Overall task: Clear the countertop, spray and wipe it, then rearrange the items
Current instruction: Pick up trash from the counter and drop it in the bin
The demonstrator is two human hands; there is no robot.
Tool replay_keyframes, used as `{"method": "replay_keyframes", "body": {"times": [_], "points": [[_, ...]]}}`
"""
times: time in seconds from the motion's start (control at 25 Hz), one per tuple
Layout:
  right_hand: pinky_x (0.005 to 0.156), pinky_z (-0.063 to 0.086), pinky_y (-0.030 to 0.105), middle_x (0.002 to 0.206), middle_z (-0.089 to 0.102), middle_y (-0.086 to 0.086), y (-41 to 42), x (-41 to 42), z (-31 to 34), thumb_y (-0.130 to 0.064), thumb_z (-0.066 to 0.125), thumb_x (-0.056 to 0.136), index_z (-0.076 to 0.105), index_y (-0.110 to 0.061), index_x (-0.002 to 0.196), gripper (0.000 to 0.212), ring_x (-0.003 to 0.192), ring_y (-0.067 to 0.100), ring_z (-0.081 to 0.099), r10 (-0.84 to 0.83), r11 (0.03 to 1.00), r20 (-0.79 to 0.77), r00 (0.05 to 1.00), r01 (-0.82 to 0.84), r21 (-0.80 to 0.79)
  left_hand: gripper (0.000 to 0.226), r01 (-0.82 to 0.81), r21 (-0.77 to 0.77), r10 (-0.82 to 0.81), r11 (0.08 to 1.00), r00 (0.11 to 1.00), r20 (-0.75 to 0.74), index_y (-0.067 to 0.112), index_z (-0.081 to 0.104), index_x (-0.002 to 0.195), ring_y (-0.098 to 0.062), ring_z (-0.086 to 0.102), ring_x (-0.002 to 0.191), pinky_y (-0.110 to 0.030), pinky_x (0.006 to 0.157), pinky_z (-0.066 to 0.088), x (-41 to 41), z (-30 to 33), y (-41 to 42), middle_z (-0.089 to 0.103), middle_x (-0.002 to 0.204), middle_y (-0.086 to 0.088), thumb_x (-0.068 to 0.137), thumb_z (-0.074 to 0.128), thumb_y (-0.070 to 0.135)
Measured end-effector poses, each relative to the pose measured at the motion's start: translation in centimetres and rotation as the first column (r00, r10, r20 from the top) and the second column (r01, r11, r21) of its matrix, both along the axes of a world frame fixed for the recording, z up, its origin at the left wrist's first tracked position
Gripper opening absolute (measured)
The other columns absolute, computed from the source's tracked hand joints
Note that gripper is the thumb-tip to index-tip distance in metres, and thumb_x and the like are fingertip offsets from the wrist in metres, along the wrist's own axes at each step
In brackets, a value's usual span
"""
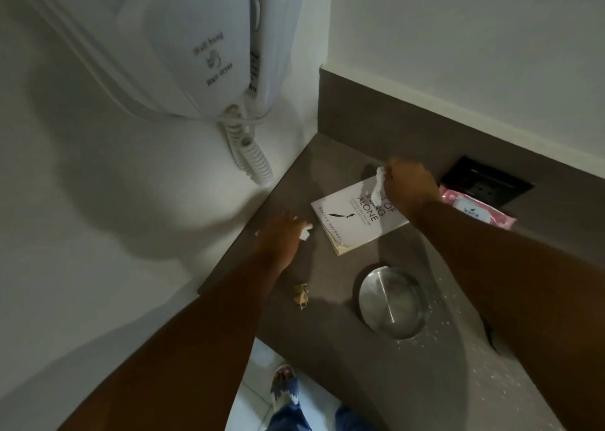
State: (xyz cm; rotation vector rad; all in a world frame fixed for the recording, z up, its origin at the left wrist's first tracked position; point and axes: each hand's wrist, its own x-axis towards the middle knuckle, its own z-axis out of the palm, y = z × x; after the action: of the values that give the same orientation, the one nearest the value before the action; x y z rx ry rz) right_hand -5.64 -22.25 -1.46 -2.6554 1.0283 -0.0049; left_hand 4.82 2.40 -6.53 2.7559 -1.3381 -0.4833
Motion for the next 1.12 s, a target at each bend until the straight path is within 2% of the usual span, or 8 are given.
{"method": "replay_keyframes", "body": {"times": [0.16, 0.28, 0.44, 0.52, 0.64, 0.88, 1.0, 1.12], "points": [[0.071, 0.056, 0.033, 0.101, 0.068, 0.01, 3.3, -2.9, 2.2, -0.03, 0.058, 0.094, 0.055, -0.018, 0.098, 0.013, 0.088, 0.025, 0.067, -0.072, 0.996, 0.117, 0.991, 0.065, 0.062, 0.028, -0.037, -0.177, 0.041, 0.983, 0.999, 0.019, 0.011, 0.059, 0.122, -0.03, 0.06, 0.111, -0.04, 0.093, 0.048, 0.1, 2.9, 1.6, 0.063, 0.12, -0.013, 0.097, 0.05, 0.017], [0.065, 0.059, 0.029, 0.109, 0.069, 0.005, 7.4, -6.0, 3.5, -0.029, 0.059, 0.094, 0.054, -0.023, 0.099, 0.009, 0.088, 0.02, 0.068, -0.279, 0.943, 0.293, 0.915, 0.204, 0.262, 0.027, 0.046, -0.314, -0.029, 0.948, 0.998, 0.058, 0.012, 0.058, 0.121, -0.03, 0.062, 0.105, -0.04, 0.087, 0.052, -1.3, 4.8, 4.7, 0.065, 0.114, -0.012, 0.094, 0.054, 0.013], [0.067, 0.054, 0.022, 0.108, 0.068, 0.002, 12.7, -9.5, 4.7, -0.017, 0.057, 0.094, 0.059, -0.02, 0.098, 0.006, 0.09, 0.011, 0.064, -0.417, 0.881, 0.436, 0.798, 0.236, 0.41, 0.032, 0.15, -0.207, -0.16, 0.967, 0.986, -0.035, 0.018, 0.055, 0.119, -0.027, 0.058, 0.103, -0.038, 0.085, 0.048, -5.0, 3.9, 7.6, 0.06, 0.111, -0.008, 0.091, 0.057, 0.033], [0.058, 0.044, 0.011, 0.096, 0.067, -0.005, 14.3, -11.4, 4.7, -0.013, 0.059, 0.091, 0.06, -0.024, 0.094, 0.012, 0.081, 0.004, 0.062, -0.469, 0.85, 0.413, 0.781, 0.273, 0.45, 0.048, 0.168, -0.114, -0.183, 0.979, 0.973, -0.141, 0.014, 0.054, 0.12, -0.027, 0.054, 0.105, -0.038, 0.088, 0.045, -6.7, 1.9, 8.2, 0.057, 0.114, -0.01, 0.086, 0.063, 0.047], [0.057, 0.041, 0.013, 0.082, 0.064, -0.012, 16.0, -14.5, 4.6, -0.012, 0.06, 0.088, 0.061, -0.03, 0.083, 0.018, 0.075, 0.003, 0.061, -0.563, 0.797, 0.376, 0.736, 0.364, 0.482, 0.038, 0.206, -0.026, -0.207, 0.978, 0.971, -0.115, 0.012, 0.054, 0.12, -0.028, 0.055, 0.109, -0.037, 0.09, 0.043, -7.9, -0.9, 8.4, 0.058, 0.118, -0.013, 0.092, 0.06, 0.037], [0.062, 0.054, 0.02, 0.075, 0.07, -0.011, 19.5, -24.3, 1.8, -0.03, 0.069, 0.085, 0.067, -0.031, 0.082, 0.004, 0.068, 0.002, 0.066, -0.6, 0.752, 0.325, 0.731, 0.378, 0.54, 0.009, 0.092, -0.356, -0.102, 0.93, 0.995, -0.008, -0.002, 0.064, 0.095, -0.04, 0.067, 0.082, -0.042, 0.075, 0.053, -8.3, 0.4, 6.0, 0.067, 0.087, -0.024, 0.092, 0.059, 0.004], [0.069, 0.053, 0.021, 0.089, 0.07, -0.01, 19.0, -30.1, 0.1, -0.025, 0.076, 0.08, 0.066, -0.032, 0.095, 0.02, 0.077, 0.003, 0.065, -0.576, 0.767, 0.192, 0.795, 0.442, 0.465, 0.018, 0.036, -0.385, -0.062, 0.922, 0.997, -0.054, 0.001, 0.061, 0.109, -0.04, 0.066, 0.093, -0.047, 0.079, 0.055, -9.1, 3.3, 2.3, 0.067, 0.104, -0.024, 0.094, 0.053, 0.007], [0.059, 0.039, 0.012, 0.089, 0.069, -0.004, 15.6, -35.4, -0.4, -0.018, 0.068, 0.087, 0.066, -0.027, 0.096, 0.013, 0.075, 0.006, 0.063, -0.592, 0.78, 0.143, 0.793, 0.521, 0.346, 0.013, 0.114, -0.342, -0.109, 0.933, 0.993, 0.032, 0.017, 0.054, 0.107, -0.035, 0.065, 0.094, -0.049, 0.073, 0.058, -10.8, 5.8, -2.2, 0.063, 0.109, -0.017, 0.095, 0.053, 0.02]]}}
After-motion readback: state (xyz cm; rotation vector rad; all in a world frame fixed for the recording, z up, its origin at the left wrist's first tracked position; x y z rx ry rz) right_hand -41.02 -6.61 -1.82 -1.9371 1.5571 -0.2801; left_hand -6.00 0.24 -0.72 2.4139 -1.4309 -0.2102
